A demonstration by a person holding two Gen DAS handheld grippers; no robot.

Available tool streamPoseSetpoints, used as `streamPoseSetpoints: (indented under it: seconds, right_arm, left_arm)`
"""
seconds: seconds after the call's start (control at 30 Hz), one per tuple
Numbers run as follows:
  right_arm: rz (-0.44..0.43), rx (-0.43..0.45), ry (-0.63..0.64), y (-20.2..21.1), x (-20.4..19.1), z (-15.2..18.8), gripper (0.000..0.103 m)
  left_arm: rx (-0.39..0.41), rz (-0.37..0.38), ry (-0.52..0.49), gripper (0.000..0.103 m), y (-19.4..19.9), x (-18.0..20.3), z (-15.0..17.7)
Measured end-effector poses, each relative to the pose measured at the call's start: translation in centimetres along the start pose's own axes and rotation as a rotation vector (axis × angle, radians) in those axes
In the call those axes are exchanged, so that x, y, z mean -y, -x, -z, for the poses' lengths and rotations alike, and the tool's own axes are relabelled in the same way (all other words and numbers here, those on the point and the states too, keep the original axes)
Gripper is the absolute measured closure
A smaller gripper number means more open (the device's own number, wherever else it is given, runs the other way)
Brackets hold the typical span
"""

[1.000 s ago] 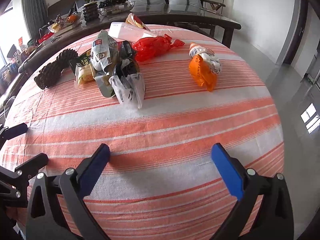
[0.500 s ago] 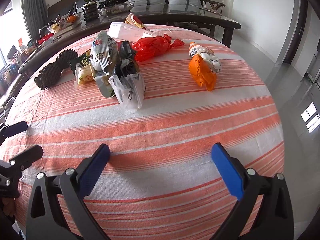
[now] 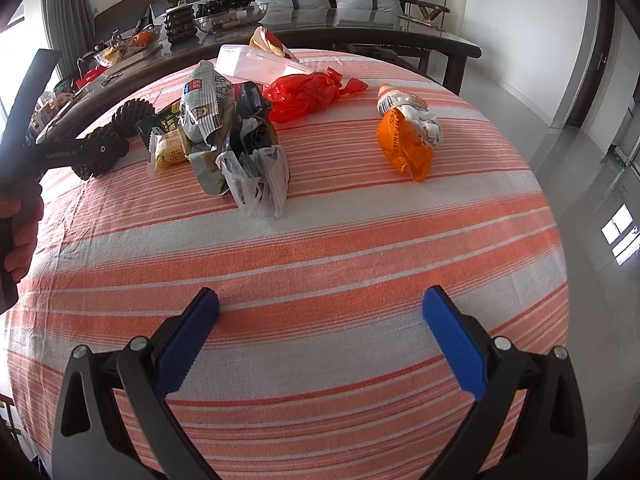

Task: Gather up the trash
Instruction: 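Grasp the black mesh bundle with the left tool while the right tool grasps the orange-wrapped bottle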

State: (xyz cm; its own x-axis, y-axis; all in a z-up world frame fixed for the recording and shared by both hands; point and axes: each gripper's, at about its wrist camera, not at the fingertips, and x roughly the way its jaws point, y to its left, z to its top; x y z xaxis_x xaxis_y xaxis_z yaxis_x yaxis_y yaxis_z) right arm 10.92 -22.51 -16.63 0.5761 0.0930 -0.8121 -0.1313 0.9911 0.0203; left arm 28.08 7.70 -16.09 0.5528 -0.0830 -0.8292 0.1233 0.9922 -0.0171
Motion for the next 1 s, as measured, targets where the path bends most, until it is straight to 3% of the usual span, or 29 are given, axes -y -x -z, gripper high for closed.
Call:
streamPoseSetpoints:
  seconds: [0.03,0.1,0.13,0.17,0.27,0.47,0.53,0.57,0.63,0.67,1.0]
  right_arm:
    - [0.0,0.0,0.0,0.0,0.0,0.0,0.004]
    - [0.0,0.0,0.0,0.0,0.0,0.0,0.005]
    - [0.0,0.0,0.0,0.0,0.0,0.0,0.005]
    - [0.0,0.0,0.0,0.0,0.0,0.0,0.005]
    - [0.0,0.0,0.0,0.0,0.0,0.0,0.004]
    - [0.0,0.0,0.0,0.0,0.0,0.0,0.005]
    - [0.0,0.0,-0.001,0.0,0.0,0.0,0.005]
    - [0.0,0.0,-0.001,0.0,0.0,0.0,0.004]
    - [-0.001,0.0,-0.001,0.0,0.0,0.0,0.004]
    - [-0.001,0.0,-0.001,0.0,0.0,0.0,0.004]
    - [-0.003,-0.002,-0.006,0.0,0.1,-0.1,0.004]
  left_arm:
    - [-0.008,0.01,-0.002,0.019,-0.3,0.0,-0.1]
    - [-0.001,0.003,-0.018,0.03,-0.3,0.0,0.0]
    - [0.004,0.015,-0.025,0.045,-0.1,0.0,0.1]
    - [0.007,0.02,-0.029,0.053,0.2,0.0,0.2]
    - [0.01,0.096,-0.004,0.057,1.7,-0.3,1.1]
    - [0.023,0.2,-0.026,0.055,6.2,1.3,5.5]
    - [0.029,0.201,-0.046,0.047,7.1,2.2,7.0]
    - [0.032,0.198,-0.056,0.044,7.3,2.6,7.5]
    - [0.044,0.176,-0.067,0.022,7.4,3.2,8.2]
    - [0.052,0.159,-0.074,0.019,7.2,3.4,8.3]
    - [0.013,0.061,-0.125,0.006,4.7,4.0,8.8]
